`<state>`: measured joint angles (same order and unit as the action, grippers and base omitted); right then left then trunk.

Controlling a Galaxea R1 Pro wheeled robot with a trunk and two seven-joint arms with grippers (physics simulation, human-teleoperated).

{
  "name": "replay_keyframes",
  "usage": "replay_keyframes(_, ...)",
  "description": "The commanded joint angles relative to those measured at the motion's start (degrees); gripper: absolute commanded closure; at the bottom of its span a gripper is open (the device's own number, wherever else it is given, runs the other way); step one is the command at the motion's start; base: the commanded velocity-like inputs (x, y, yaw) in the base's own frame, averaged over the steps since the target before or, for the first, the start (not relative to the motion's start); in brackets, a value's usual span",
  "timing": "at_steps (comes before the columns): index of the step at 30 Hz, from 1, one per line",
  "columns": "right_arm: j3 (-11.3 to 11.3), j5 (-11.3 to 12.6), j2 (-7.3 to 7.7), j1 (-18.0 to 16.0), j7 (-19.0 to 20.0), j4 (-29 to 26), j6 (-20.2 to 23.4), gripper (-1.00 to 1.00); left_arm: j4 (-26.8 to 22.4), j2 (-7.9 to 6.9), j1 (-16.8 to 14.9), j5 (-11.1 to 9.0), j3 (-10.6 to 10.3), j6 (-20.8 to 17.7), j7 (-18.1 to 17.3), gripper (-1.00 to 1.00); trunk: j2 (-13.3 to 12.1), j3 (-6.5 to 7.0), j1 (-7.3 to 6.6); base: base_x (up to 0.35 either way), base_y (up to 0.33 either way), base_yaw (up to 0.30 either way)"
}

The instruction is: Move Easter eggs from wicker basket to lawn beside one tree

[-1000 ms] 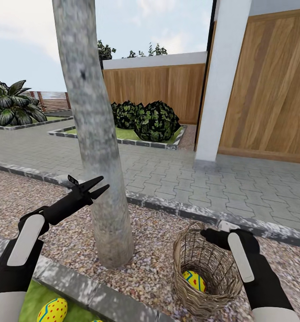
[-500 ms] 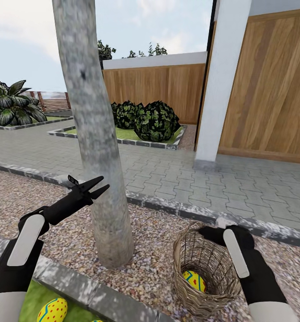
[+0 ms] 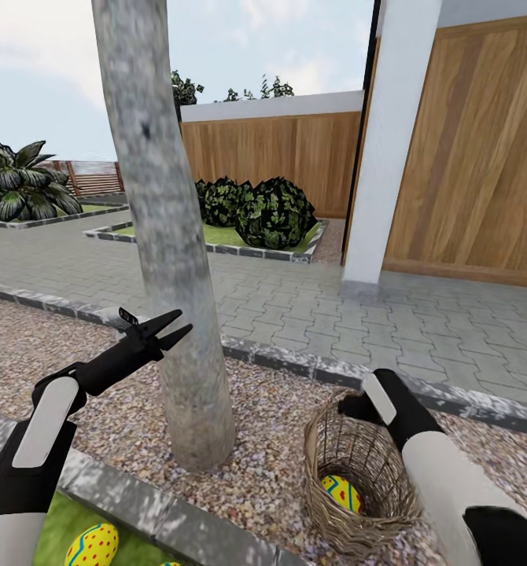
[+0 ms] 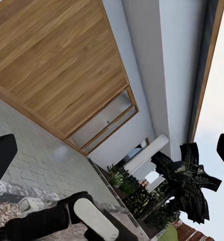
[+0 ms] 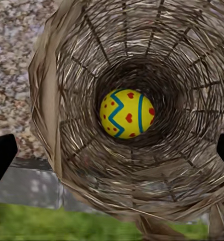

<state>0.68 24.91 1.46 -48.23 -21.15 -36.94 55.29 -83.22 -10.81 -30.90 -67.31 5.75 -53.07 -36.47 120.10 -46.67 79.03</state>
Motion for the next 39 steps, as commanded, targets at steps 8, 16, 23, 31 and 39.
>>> replay_keyframes(8, -0.1, 0.4, 0.12, -4.2, -0.3, 9.4, -3.4, -1.0, -0.1, -0.19, 0.3, -2.0, 0.0, -0.4, -0.2, -1.0, 3.3, -1.5, 1.75, 0.0, 0.0, 0.0)
replay_keyframes(16, -0.1, 0.4, 0.09, -4.2, -0.4, 9.4, -4.9, -1.0, -0.1, -0.55, 0.6, -5.1, -0.6, -0.5, -0.3, -1.0, 6.5, -2.94, 3.51, 0.0, 0.0, 0.0)
replay_keyframes(23, -0.2, 0.5, 0.33, -4.2, -0.4, 9.5, -5.8, -1.0, -0.1, -0.39, 0.6, -5.2, -1.2, -0.5, -0.3, -1.0, 9.3, -4.19, 5.05, 0.0, 0.0, 0.0)
replay_keyframes(31, -0.1, 0.6, 2.22, -4.2, -0.3, 9.5, -5.8, -1.0, -0.1, -0.1, 0.6, -5.2, -2.8, -0.5, -0.3, -1.0, 12.5, -5.63, 6.8, 0.0, 0.0, 0.0)
replay_keyframes(39, 0.0, 0.7, 3.04, -4.5, -0.3, 9.5, -5.8, -1.0, -0.1, -0.07, 0.6, -5.2, -3.6, -0.5, -0.3, -1.0, 15.7, -7.07, 8.56, 0.0, 0.0, 0.0)
